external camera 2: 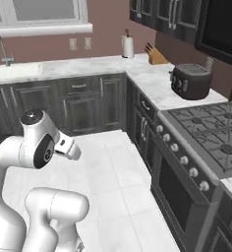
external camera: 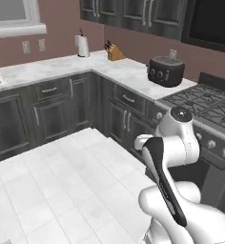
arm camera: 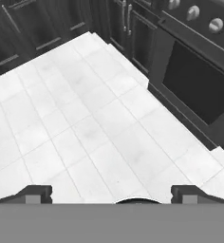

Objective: Place the drinks on the dining counter in a tight cluster.

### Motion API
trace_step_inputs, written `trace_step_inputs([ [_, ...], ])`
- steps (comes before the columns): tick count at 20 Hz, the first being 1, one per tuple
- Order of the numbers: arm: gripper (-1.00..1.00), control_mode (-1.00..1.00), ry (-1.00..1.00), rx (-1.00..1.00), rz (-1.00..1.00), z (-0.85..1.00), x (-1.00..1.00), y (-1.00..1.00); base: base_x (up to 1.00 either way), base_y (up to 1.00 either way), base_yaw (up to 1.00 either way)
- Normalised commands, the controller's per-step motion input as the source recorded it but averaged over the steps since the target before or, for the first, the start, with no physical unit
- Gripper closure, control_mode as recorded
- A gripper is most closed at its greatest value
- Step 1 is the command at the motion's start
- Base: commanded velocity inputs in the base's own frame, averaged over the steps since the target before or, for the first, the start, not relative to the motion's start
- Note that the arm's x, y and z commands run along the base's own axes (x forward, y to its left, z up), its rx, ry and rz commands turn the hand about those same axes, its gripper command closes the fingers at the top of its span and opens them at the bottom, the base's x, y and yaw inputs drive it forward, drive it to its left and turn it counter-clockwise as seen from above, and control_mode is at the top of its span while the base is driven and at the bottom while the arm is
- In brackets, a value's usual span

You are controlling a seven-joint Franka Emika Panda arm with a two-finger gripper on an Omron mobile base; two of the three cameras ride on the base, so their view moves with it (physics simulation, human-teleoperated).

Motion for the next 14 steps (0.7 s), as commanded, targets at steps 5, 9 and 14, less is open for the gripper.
trace_step_inputs([
  [5,-1.0,1.0,0.0,0.0,0.0,0.0,0.0,0.0,0.35,0.23,-0.41],
  [9,-1.0,1.0,0.0,0.0,0.0,0.0,0.0,0.0,0.14,0.16,-0.9],
  [14,-1.0,1.0,0.0,0.0,0.0,0.0,0.0,0.0,0.12,0.15,-0.91],
])
